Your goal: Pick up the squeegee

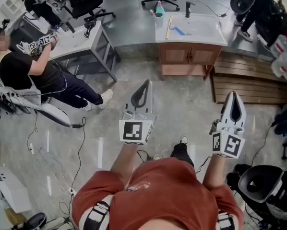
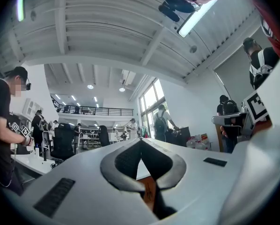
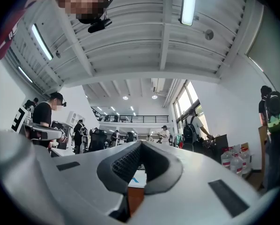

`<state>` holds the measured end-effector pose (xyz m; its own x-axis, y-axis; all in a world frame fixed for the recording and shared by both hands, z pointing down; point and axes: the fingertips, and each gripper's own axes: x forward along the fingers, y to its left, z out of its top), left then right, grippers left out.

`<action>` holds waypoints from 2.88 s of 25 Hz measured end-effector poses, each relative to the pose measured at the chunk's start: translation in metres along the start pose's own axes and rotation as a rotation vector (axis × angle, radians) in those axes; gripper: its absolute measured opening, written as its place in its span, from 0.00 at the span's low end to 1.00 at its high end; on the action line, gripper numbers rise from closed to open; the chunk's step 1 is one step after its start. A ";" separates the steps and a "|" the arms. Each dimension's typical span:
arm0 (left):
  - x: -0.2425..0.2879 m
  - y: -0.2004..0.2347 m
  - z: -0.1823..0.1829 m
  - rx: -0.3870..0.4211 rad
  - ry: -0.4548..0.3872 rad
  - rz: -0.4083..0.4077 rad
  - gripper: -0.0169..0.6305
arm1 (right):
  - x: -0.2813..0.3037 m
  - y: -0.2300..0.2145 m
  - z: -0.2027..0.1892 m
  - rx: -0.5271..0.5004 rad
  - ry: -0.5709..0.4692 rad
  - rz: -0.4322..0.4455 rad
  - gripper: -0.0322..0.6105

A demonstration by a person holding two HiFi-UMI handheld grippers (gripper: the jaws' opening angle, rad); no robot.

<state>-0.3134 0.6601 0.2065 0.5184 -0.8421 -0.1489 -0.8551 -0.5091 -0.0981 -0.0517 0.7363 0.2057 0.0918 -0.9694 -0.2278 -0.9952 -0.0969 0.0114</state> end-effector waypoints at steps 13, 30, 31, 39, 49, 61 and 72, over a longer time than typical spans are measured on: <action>0.120 -0.040 -0.019 0.017 0.023 0.016 0.05 | 0.099 -0.077 -0.038 0.041 0.023 0.059 0.06; 0.256 -0.105 -0.028 -0.003 -0.007 0.026 0.05 | 0.198 -0.190 -0.056 -0.006 0.041 0.093 0.06; 0.259 -0.105 -0.031 -0.002 -0.003 0.029 0.05 | 0.200 -0.191 -0.059 -0.006 0.046 0.096 0.06; 0.286 -0.104 -0.057 -0.020 0.012 0.028 0.05 | 0.227 -0.197 -0.084 -0.007 0.068 0.112 0.06; 0.362 -0.054 -0.066 -0.030 -0.041 0.002 0.05 | 0.309 -0.188 -0.089 -0.046 0.033 0.069 0.06; 0.478 0.069 -0.092 -0.040 -0.035 0.039 0.05 | 0.473 -0.127 -0.117 -0.055 0.046 0.099 0.06; 0.546 0.148 -0.130 -0.045 -0.001 0.051 0.05 | 0.570 -0.079 -0.143 -0.089 0.066 0.132 0.06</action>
<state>-0.1575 0.1023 0.2383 0.4742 -0.8669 -0.1533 -0.8798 -0.4732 -0.0456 0.0839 0.1596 0.2143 -0.0342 -0.9875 -0.1539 -0.9922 0.0150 0.1237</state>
